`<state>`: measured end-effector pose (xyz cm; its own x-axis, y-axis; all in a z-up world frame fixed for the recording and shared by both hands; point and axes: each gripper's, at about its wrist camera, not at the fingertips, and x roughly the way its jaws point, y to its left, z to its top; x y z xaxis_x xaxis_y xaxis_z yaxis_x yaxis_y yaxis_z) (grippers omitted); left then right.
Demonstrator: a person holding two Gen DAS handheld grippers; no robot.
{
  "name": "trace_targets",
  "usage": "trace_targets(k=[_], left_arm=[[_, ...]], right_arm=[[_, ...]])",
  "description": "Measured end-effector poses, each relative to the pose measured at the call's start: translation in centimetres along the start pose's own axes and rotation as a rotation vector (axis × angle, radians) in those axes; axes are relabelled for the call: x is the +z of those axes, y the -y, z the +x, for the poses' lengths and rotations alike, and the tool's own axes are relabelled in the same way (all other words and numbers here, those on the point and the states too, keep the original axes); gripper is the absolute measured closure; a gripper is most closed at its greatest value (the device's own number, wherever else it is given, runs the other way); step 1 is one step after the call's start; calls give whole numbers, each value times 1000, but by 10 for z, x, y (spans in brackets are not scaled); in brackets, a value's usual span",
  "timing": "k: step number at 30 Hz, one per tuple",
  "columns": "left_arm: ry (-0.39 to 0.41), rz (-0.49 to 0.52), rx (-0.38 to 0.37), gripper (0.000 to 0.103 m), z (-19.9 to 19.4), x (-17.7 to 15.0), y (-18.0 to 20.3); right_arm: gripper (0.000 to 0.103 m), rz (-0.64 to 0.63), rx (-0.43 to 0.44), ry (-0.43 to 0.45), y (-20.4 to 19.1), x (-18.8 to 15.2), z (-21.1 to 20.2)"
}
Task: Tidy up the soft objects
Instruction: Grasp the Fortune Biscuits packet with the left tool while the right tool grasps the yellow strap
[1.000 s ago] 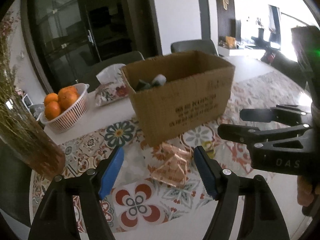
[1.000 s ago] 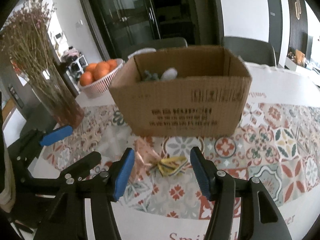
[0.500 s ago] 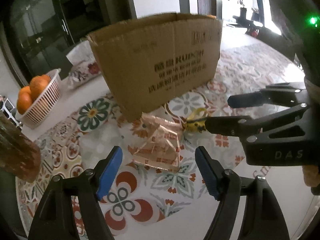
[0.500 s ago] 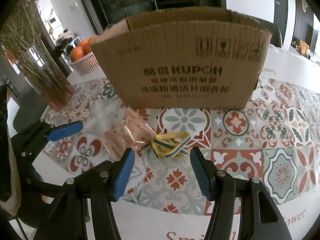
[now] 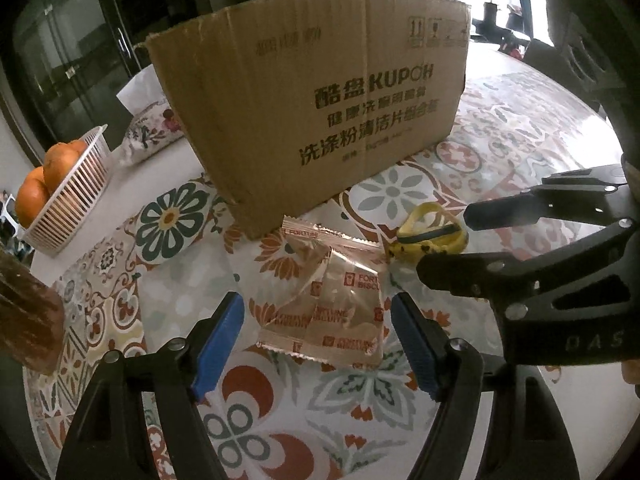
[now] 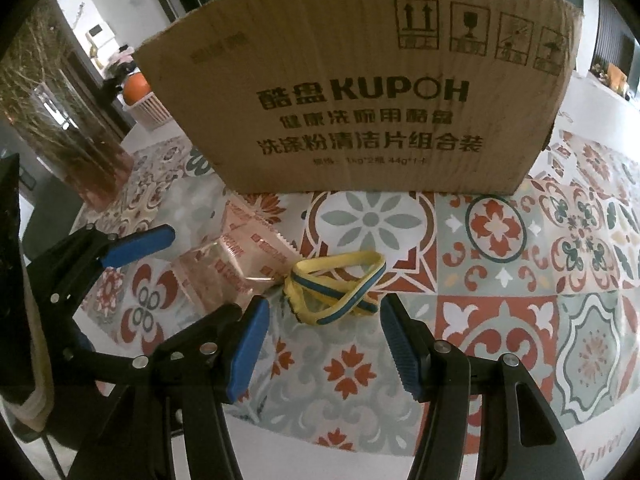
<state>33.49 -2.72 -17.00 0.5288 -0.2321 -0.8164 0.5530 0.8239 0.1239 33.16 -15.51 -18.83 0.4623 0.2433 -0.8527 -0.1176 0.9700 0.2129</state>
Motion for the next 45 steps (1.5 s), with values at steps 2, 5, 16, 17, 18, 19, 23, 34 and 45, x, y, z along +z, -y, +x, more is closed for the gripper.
trace_targets(k=[2,5,16,17,18,19,23,34,45], left_arm=[[-3,-1,-3,28,4,0,0],[-5,-6,-7,28,9,1,-1],[0,-37,-8,36,19,-1,-3],[-3,-45,-12,39,19,-2,-4],[-4,-51,-14,39,19,-3,-4],[2,-62,-15,40,19,-4,-4],[15,-108,-22,45,15,-7,-6],[54,-275,-35,49,-1,-11,-9],[96,-366,-26,50,-21,-11,-7]], right_arm=[[44,-7,0,-8,0,2,5],[44,-10,1,-16,0,3,11],[50,-14,-12,0,0,3,19],[52,-12,-14,4,0,2,18],[52,-9,-15,8,3,1,17],[52,-5,-13,10,4,1,16],[62,9,-16,21,9,-1,13],[65,50,1,41,25,-8,0],[72,62,17,73,30,-11,-14]])
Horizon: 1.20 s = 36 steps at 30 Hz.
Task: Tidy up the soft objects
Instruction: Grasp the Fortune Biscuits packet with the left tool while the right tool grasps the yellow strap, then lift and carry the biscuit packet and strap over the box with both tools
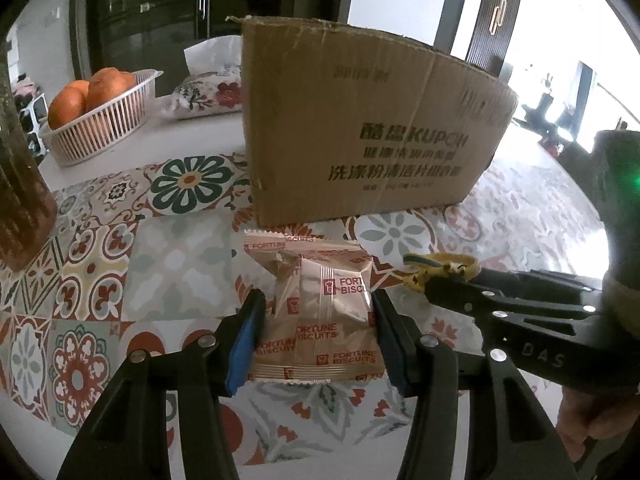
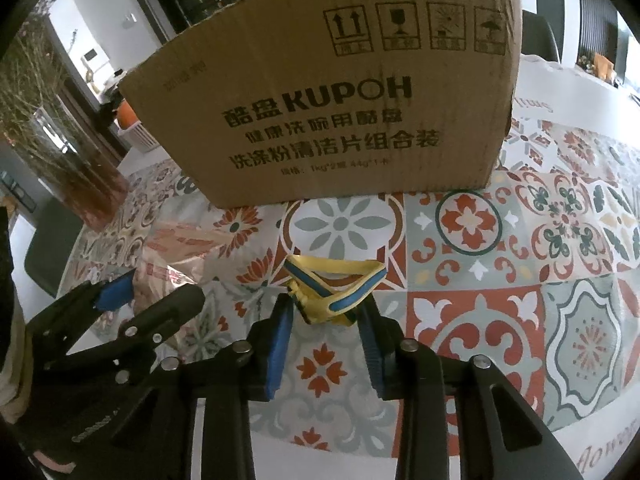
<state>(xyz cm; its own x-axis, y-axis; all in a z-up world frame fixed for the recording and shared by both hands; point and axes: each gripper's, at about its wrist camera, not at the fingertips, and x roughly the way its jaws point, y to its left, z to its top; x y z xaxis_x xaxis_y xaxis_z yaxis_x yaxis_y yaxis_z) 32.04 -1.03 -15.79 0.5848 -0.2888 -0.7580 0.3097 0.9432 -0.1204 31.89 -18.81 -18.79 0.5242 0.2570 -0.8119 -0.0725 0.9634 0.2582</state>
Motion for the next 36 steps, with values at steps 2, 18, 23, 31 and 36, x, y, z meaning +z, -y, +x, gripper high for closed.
trace_targets(k=[2,18,23,31,36], left_arm=[[6,3,9,50,-2,0,1],[32,-10,2,50,-10,3,7],[41,-9,0,50,-13,5,10],[65,-2,-1,51,-24,9,15],[98,4,-1,51,-39,15,22]], right_arm=[[74,2,3,4,0,-1,-1],[87,-49,-25,83,-9,-1,-24],[88,-53,-23,84,-10,-1,-25],[88,-54,-21,118,-13,-1,-39],[88,-57,-15,155,-14,1,-57]])
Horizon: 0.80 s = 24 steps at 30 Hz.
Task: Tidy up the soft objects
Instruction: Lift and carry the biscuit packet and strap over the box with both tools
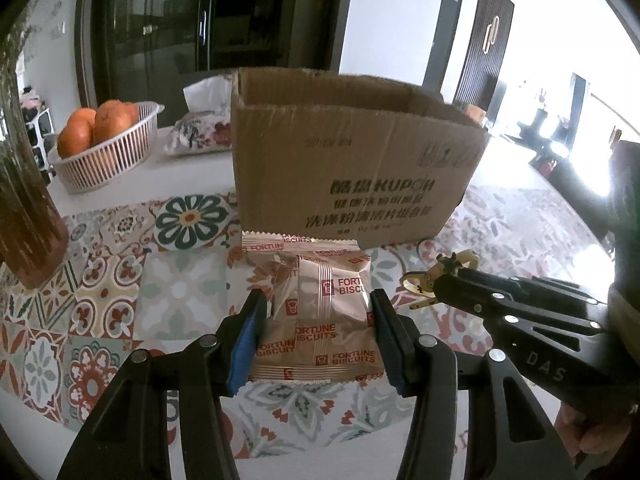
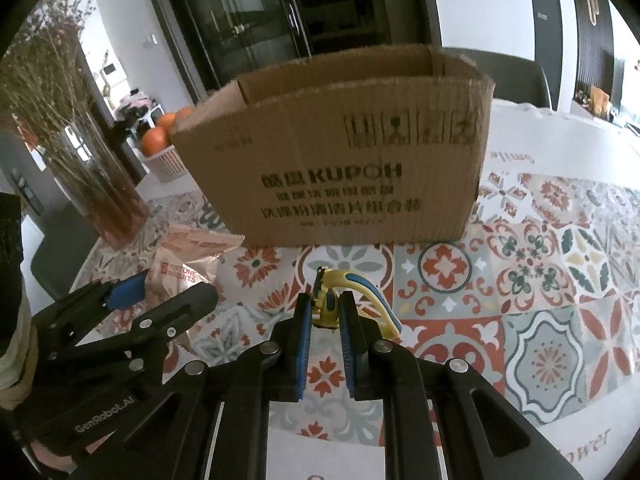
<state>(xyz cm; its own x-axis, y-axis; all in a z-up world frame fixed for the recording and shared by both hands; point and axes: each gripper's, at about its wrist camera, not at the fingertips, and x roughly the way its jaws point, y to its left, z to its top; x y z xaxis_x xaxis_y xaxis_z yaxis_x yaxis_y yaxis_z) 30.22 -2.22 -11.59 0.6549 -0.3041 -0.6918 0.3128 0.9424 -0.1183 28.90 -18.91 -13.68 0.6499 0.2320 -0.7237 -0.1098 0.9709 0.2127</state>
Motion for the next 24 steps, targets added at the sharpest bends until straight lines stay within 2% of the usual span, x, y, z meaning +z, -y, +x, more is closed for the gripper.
trace_targets(k=[24], left_arm=[[187,29,31,51,-79,55,33]], right_arm=[[87,-7,31,249,-2,42,-92]])
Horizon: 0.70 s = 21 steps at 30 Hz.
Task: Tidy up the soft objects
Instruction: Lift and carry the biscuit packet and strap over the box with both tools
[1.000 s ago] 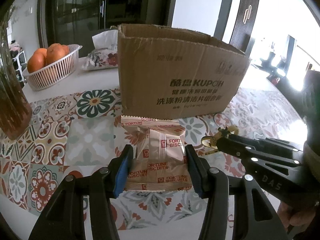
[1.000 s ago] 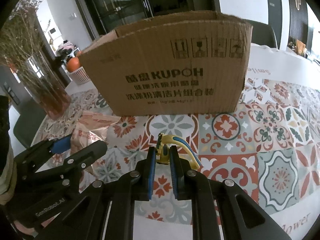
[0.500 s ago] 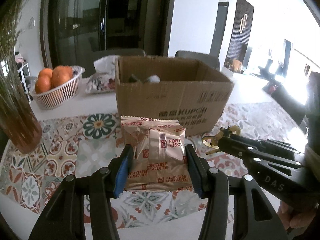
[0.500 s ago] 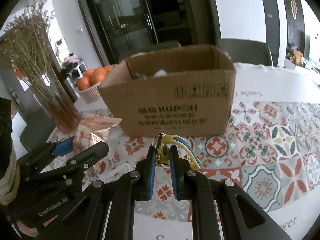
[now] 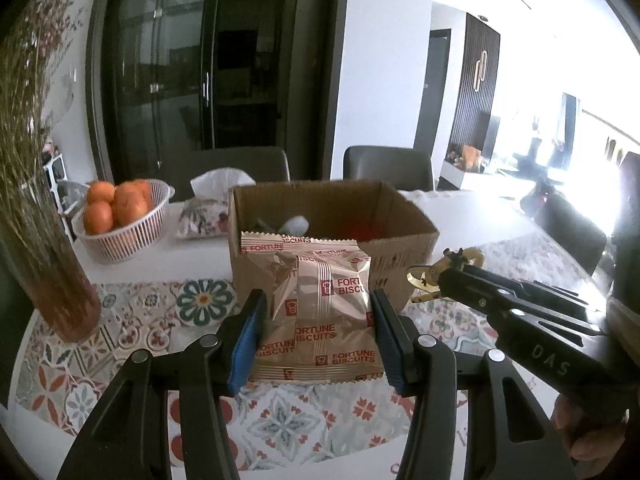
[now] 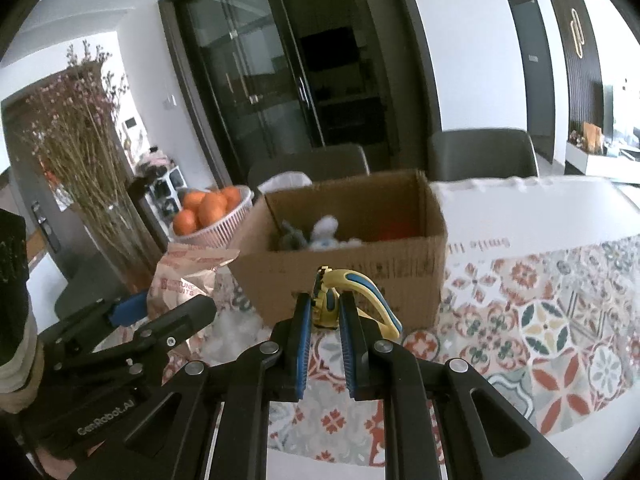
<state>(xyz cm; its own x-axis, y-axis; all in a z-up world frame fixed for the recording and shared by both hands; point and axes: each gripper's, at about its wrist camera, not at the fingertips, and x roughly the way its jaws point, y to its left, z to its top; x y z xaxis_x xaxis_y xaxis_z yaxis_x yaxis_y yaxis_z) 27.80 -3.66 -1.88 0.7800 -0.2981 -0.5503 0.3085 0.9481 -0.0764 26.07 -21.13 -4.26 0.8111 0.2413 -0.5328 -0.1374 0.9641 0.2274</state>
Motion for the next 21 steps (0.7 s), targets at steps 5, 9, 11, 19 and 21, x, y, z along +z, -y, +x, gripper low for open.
trace_targets(k=[5,9,11,19,21], left_arm=[[27,12,5,51,-3,16,4],[41,14,3,51,-1,28,5],[45,15,2,51,1,33,4],[61,1,-1,51,17,56,0],[60,1,-1,51,21,59,-2]], right_arm=[[87,-4,8,29,-1,14,-5],[87,-8,10,52,0,26,-7],[87,-12,14,61,0,31,-7],[87,-41,15,96,0,54,-1],[87,-47,15,100,0,59,3]])
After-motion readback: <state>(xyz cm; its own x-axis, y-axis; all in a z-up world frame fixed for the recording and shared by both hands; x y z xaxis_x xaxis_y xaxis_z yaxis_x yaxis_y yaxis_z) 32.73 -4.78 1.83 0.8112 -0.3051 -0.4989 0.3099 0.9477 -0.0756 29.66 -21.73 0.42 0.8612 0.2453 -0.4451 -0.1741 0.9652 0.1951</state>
